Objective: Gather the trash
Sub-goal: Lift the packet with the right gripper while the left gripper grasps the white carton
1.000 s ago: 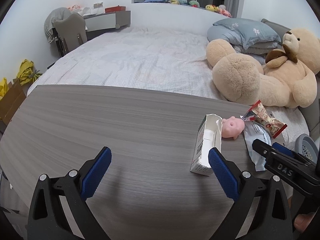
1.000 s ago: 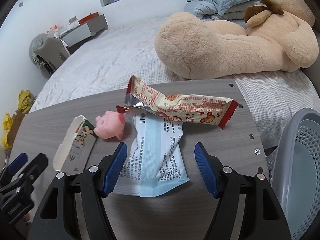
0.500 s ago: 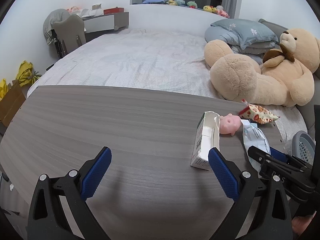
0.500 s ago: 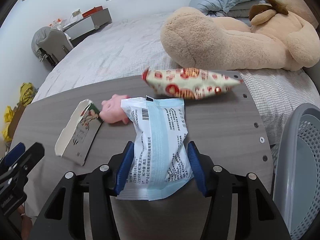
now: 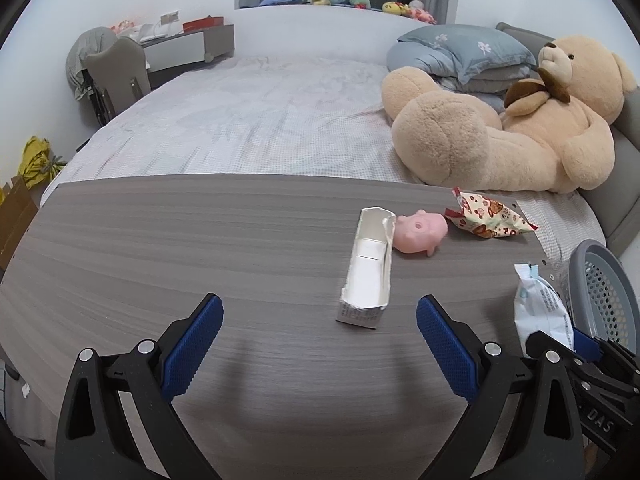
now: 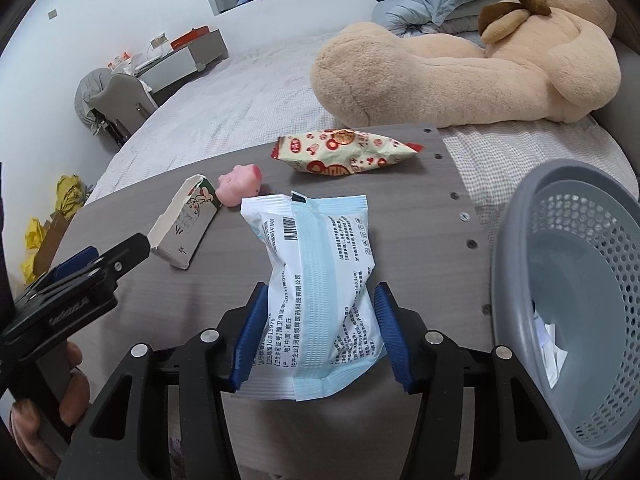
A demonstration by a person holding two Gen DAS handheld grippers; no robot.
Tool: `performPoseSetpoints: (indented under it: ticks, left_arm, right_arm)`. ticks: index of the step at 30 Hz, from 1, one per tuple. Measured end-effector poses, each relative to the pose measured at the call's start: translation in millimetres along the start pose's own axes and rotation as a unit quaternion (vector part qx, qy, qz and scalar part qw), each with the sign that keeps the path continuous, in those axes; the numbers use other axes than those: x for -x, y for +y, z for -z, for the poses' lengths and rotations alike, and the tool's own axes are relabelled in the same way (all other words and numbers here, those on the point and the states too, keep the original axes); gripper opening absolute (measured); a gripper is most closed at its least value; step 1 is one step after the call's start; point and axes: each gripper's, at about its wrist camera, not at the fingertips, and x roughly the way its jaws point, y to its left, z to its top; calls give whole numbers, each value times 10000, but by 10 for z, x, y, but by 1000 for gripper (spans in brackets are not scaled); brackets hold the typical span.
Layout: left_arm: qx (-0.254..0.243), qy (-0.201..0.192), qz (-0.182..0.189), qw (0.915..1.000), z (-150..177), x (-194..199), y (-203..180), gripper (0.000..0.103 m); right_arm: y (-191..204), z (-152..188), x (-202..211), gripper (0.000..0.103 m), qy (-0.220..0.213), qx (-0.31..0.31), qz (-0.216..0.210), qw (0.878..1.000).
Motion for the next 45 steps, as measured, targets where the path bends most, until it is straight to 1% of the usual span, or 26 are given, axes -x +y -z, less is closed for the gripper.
performPoseSetpoints:
  ticks: [3,5,9,14,16,18,19,20,21,22,23,25,26,28,32,37,40,42,45]
  left_arm:
    - [-16,208,173,9996,-30,-119,-56,96]
    - [-35,273,195,9994,-51,-197,-93,96]
    - [-153,385,82,9991,-83,-386,-173,96]
    - [-152,467,-1,9988,-129,-547,-180,95]
    - [-147,475,-19,9988,-156,-579,-178,90]
    - [-156,524,41,9985,-172,-606,-183,80]
    - [-164,547,53,9984,-180,-619,-184,78]
    - [-175,566,59,9982,-182,-628,-187,73]
    - [-184,588,65,9981,-182,-638,-189,66]
    - [-204,601,60,9980,-180,-643,-191,63]
    - [-230,575,45,9981,-177,-631,-192,56]
    - [-250,571,197,9979,-171,-598,-188,39]
    - [-252,582,260,9976,-166,-583,-187,28]
    - [-259,584,303,9975,-135,-535,-171,28]
    - [-330,491,218,9980,-52,-378,-148,28]
    - [-276,405,184,9986,89,-107,-130,28]
    - [-370,334,156,9986,163,48,-204,28]
    - [-430,291,203,9984,192,147,-273,28]
    - [-610,175,251,9977,204,316,-451,28]
  right_arm:
    - [-91,48,56,52,-39,-90,-25,9999]
    - [-121,72,54,52,-39,-127,-36,9999]
    - [-155,75,74,52,-85,-148,-80,9998]
    - [-163,61,101,52,-148,-139,-107,9997]
    - [-179,56,100,52,-148,-156,-110,9997]
    - [-193,50,97,52,-148,-170,-105,9997]
    - [-195,49,98,52,-146,-173,-104,9997]
    - [-194,45,97,52,-146,-172,-105,9997]
    - [-195,45,96,52,-145,-171,-109,9997]
    - [-193,42,97,52,-145,-168,-114,9997]
    - [-193,46,98,52,-150,-166,-113,9997]
    - [-183,44,108,52,-162,-153,-114,9997]
    - [-175,44,113,52,-167,-146,-118,9997]
    - [-166,44,123,52,-173,-146,-131,9997]
    - [-141,43,164,52,-210,-131,-163,9996]
    - [-133,63,276,52,-318,-123,-227,9992]
    - [-147,83,348,52,-386,-125,-262,9988]
    - [-167,102,404,52,-438,-130,-287,9985]
    - [-247,145,517,52,-569,-173,-325,9977]
